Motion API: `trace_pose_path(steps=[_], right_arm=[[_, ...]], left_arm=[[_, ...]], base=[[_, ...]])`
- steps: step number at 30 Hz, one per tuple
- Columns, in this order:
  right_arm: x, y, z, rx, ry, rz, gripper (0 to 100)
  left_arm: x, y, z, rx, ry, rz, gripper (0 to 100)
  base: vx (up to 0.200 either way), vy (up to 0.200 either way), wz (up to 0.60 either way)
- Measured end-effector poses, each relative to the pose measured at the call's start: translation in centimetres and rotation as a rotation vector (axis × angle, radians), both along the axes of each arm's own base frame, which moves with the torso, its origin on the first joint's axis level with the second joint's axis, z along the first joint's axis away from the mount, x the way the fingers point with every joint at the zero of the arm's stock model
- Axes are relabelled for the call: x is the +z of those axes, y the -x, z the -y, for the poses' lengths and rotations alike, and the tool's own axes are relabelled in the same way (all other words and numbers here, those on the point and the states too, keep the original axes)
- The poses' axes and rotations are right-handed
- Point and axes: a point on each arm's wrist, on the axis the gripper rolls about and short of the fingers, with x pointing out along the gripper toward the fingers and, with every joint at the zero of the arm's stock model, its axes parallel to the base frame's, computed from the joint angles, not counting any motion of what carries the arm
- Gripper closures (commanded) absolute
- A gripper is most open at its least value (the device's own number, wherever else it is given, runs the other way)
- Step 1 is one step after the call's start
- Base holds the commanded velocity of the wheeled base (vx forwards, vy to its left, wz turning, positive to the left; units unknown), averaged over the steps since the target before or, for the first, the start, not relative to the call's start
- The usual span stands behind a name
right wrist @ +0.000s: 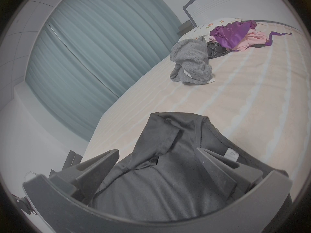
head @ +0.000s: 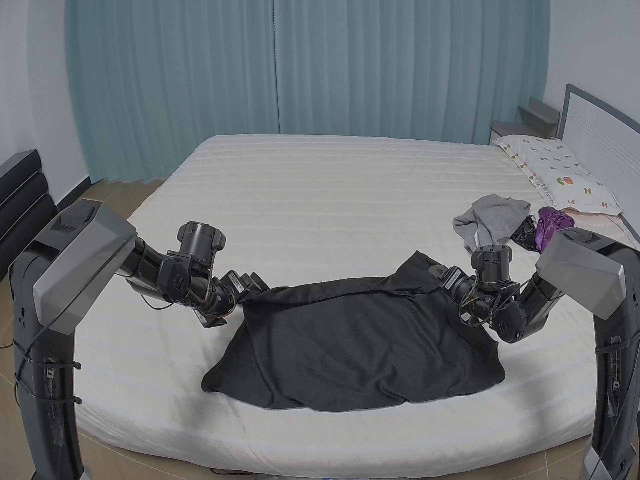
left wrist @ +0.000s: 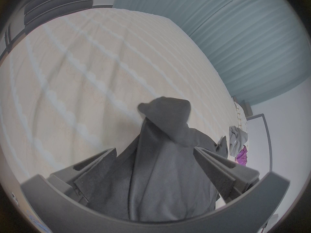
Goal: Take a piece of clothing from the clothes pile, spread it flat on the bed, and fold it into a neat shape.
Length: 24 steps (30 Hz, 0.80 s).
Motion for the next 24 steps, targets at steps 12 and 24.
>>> trace_pose_path(steps=[12, 24], right_arm=[[0.9, 0.1, -0.1, 0.014, -0.009, -0.005, 0], [0.6, -3.0, -0.8, 0.031, -0.002, -0.088, 0]], left_arm=[[1.4, 1.6, -0.7, 0.118, 0.151, 0.065, 0], [-0.1, 4.0, -1.8, 0.24, 0.288, 0.147, 0]], base=[[0.0, 0.0, 0.0], [0.0, 0.0, 0.0]])
